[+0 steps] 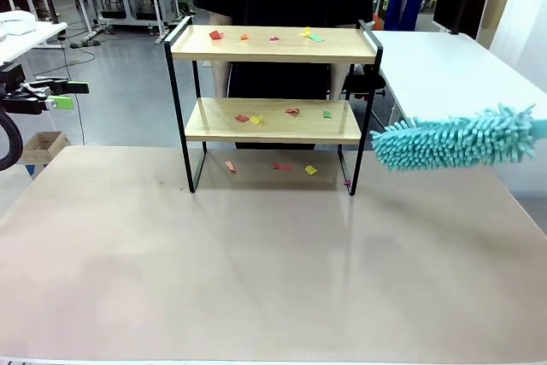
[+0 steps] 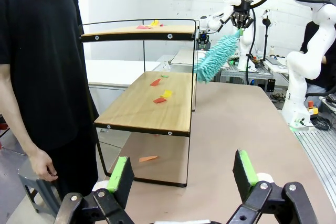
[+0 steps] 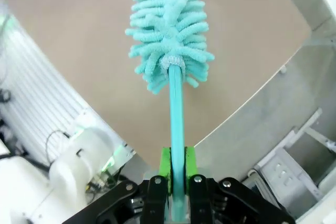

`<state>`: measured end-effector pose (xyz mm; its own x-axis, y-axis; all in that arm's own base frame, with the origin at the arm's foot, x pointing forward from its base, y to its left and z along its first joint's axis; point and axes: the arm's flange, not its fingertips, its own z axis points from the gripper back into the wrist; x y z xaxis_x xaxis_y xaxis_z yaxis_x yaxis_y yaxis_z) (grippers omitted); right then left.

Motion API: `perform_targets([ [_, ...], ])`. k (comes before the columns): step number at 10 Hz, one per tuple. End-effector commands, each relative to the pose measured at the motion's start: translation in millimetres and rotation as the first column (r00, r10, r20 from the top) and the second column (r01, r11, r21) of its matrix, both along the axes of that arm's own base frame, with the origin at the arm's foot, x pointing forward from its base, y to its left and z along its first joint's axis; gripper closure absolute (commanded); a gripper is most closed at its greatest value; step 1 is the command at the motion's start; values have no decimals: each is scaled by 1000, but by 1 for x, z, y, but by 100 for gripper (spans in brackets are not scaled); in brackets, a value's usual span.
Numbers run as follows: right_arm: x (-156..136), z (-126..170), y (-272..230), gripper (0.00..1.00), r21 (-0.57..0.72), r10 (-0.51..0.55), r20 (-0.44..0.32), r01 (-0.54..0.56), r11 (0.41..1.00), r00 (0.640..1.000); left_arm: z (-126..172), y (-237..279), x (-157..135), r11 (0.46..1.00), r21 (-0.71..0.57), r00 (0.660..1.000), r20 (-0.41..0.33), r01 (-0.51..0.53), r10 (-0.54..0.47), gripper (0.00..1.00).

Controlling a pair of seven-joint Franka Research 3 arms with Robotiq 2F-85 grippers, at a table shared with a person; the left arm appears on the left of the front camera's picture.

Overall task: Clean the shelf.
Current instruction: Clean the specific section of the Shelf indicated by the human with the Duster.

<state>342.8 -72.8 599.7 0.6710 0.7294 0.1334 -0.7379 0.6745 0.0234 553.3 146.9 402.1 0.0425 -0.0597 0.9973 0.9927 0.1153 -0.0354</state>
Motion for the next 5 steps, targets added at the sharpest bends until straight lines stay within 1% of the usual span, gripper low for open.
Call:
perform_targets([
  [1, -18, -10, 1, 87, -4, 166, -35, -166, 986, 986, 3, 0, -1, 1000, -1, 1000, 5, -2, 2, 0],
  [2, -26, -23, 10, 87, 14, 260, -86, -260, 966, 962, 3, 0, -1, 1000, -1, 1000, 5, -2, 2, 0],
  [3, -30, -35, 21, 87, 33, 321, -123, -319, 947, 939, 3, 0, -1, 1000, -1, 1000, 5, -2, 2, 0],
  [5, -33, -57, 41, 87, 79, 401, -198, -393, 916, 895, 3, 0, -1, 1000, -1, 1000, 5, -2, 2, 0],
])
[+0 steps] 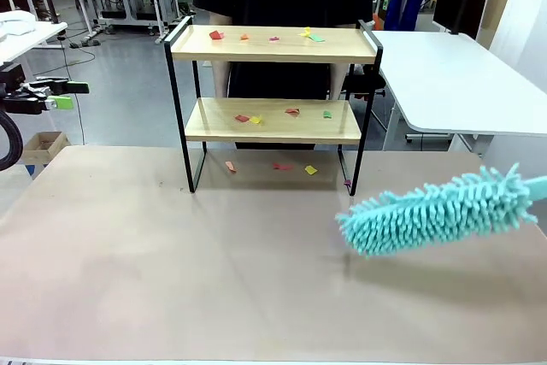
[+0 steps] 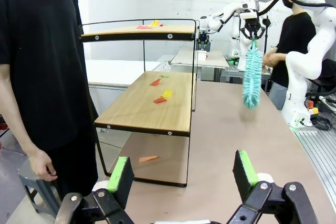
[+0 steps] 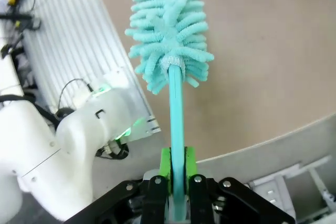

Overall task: Clean the shelf.
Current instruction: Clean the specific section of the Shelf indicated by the human with the Duster.

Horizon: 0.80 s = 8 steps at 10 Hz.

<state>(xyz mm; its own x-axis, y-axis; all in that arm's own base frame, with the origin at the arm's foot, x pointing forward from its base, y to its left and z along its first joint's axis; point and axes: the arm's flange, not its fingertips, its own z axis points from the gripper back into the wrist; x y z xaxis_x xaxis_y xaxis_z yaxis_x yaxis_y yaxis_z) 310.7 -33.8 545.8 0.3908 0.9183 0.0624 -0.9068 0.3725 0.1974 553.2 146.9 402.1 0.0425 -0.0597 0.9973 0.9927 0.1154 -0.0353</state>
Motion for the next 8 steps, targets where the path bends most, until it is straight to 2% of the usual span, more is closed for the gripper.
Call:
perform_targets([
  [1, -2, -8, 9, 87, 11, 81, -49, -80, 997, 995, 3, 0, -1, 1000, -1, 1000, 5, -2, 2, 0],
  [2, -3, -11, 13, 87, 15, 92, -53, -91, 996, 994, 3, 0, -1, 1000, -1, 1000, 5, -2, 2, 0],
  [3, 1, -11, 15, 87, 4, 64, 24, -64, 998, 998, 3, 0, -1, 1000, -1, 1000, 5, -2, 2, 0],
  [4, -3, -16, 13, 87, -2, 58, -51, -58, 998, 997, 3, 0, -1, 1000, -1, 1000, 5, -2, 2, 0],
  [8, -3, -16, 13, 87, -2, 58, -51, -58, 998, 997, 3, 0, -1, 1000, -1, 1000, 5, -2, 2, 0],
])
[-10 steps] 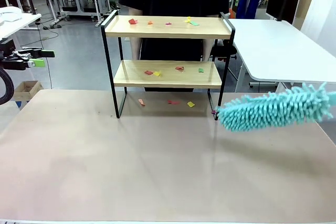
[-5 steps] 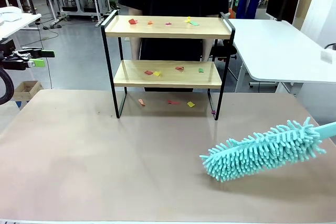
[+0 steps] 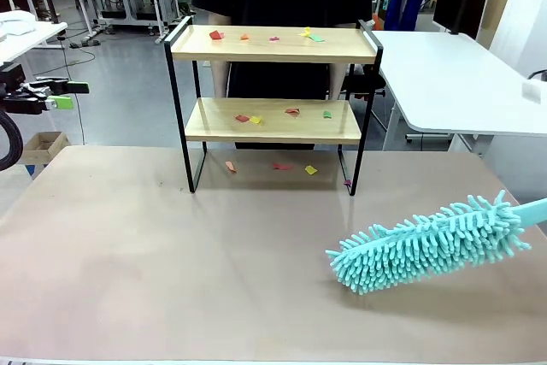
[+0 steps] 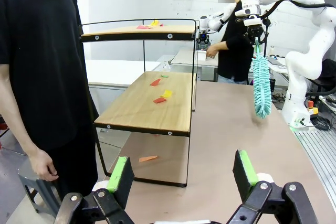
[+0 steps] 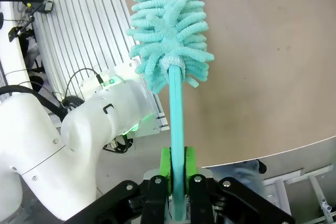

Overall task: Clean the shelf.
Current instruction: Clean the specific section of the Shelf indicated by the human with the Duster.

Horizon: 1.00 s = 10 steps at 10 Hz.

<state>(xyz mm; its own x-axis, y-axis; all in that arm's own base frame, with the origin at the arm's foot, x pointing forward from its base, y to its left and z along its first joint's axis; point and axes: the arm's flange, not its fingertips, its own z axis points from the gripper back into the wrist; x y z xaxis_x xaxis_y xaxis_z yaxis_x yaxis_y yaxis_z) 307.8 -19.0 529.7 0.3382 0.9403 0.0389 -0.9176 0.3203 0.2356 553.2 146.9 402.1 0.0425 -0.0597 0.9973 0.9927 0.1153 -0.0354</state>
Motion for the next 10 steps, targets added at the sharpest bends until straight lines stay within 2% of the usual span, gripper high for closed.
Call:
perform_targets([
  [1, -1, 0, -1, 87, 4, -1, -6, 1, 1000, 1000, 3, 0, -1, 1000, -1, 1000, 6, -2, 2, 0],
  [10, -1, 0, -1, 87, 4, -1, -6, 1, 1000, 1000, 3, 0, -1, 1000, -1, 1000, 6, -2, 2, 0],
])
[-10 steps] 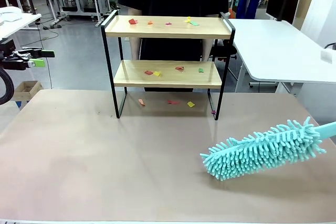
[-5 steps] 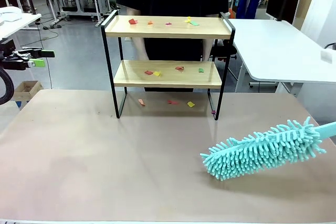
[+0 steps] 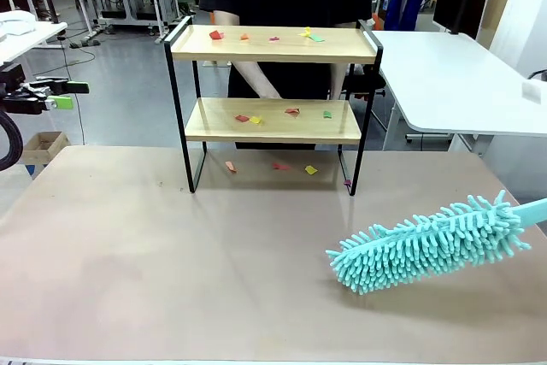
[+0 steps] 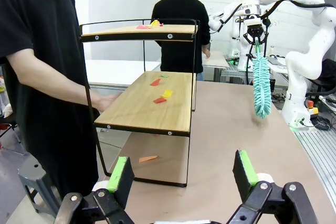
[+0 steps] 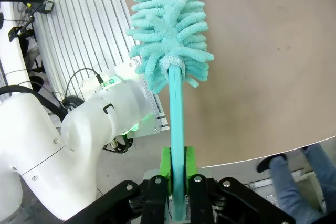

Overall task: Clean the shelf.
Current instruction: Clean the specific section of the Shelf indicated by the human with the Duster.

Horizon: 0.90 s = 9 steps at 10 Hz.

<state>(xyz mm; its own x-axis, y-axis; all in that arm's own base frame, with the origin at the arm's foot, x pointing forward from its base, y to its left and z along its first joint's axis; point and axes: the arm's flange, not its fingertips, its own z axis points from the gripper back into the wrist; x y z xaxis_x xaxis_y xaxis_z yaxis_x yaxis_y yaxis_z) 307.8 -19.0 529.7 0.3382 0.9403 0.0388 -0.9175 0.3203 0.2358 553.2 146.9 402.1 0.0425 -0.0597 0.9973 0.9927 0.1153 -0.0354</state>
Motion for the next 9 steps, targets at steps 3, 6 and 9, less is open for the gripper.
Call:
perform_targets([
  [3, -1, 0, -1, 87, 4, -1, -6, 1, 1000, 1000, 3, 0, -1, 1000, -1, 1000, 6, -2, 2, 0],
  [6, -1, 0, -1, 87, 4, -1, -6, 1, 1000, 1000, 3, 0, -1, 1000, -1, 1000, 6, -2, 2, 0],
  [9, -1, 0, -1, 87, 4, -1, -6, 1, 1000, 1000, 3, 0, -1, 1000, -1, 1000, 6, -2, 2, 0],
])
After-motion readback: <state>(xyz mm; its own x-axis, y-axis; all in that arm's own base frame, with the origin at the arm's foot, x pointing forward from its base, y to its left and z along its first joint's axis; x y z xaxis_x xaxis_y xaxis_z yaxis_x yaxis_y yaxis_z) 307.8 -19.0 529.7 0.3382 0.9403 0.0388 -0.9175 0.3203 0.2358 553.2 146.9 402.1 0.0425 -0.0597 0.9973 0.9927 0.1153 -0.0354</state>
